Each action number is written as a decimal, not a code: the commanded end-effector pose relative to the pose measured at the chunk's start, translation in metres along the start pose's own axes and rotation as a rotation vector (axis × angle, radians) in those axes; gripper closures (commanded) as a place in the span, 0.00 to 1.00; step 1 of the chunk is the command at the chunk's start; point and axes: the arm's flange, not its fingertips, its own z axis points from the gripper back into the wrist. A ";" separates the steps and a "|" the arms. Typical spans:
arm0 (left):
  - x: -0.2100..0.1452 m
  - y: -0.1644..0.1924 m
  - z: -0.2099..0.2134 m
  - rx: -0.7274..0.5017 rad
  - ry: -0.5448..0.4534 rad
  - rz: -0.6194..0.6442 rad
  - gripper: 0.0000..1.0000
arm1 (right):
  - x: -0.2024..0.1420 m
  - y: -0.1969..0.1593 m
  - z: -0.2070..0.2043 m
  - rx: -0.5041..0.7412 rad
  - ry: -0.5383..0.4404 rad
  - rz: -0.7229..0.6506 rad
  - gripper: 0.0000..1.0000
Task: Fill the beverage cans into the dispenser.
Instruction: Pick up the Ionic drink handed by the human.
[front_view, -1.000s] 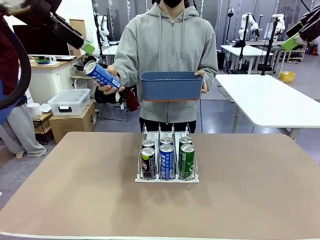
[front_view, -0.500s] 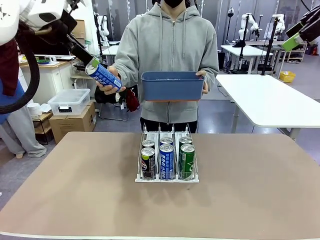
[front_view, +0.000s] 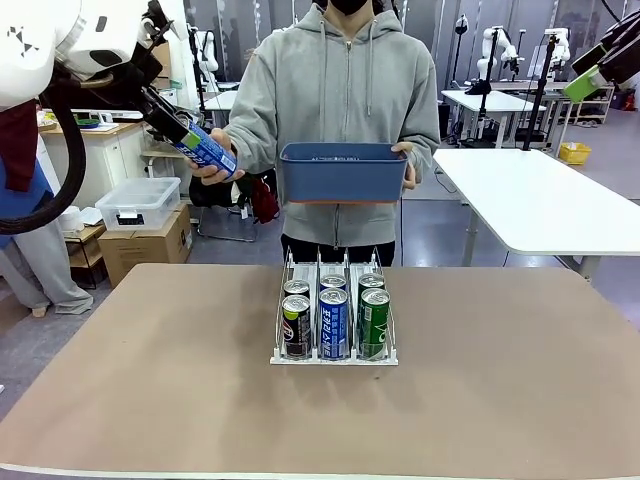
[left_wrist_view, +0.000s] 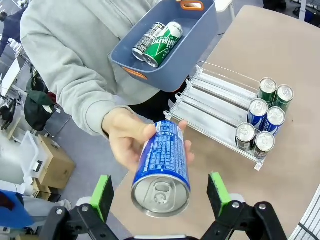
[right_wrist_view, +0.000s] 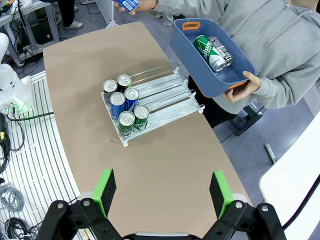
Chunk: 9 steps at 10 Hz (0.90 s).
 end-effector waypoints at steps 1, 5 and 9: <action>-0.005 0.007 -0.009 -0.009 -0.027 0.005 0.00 | 0.000 0.000 -0.001 0.002 0.001 0.006 0.00; -0.010 0.012 -0.020 -0.038 -0.026 0.022 0.00 | 0.000 0.000 -0.001 0.002 0.001 0.006 0.00; -0.011 0.007 -0.020 -0.033 0.007 0.043 0.00 | 0.000 0.000 -0.001 0.002 0.001 0.006 0.00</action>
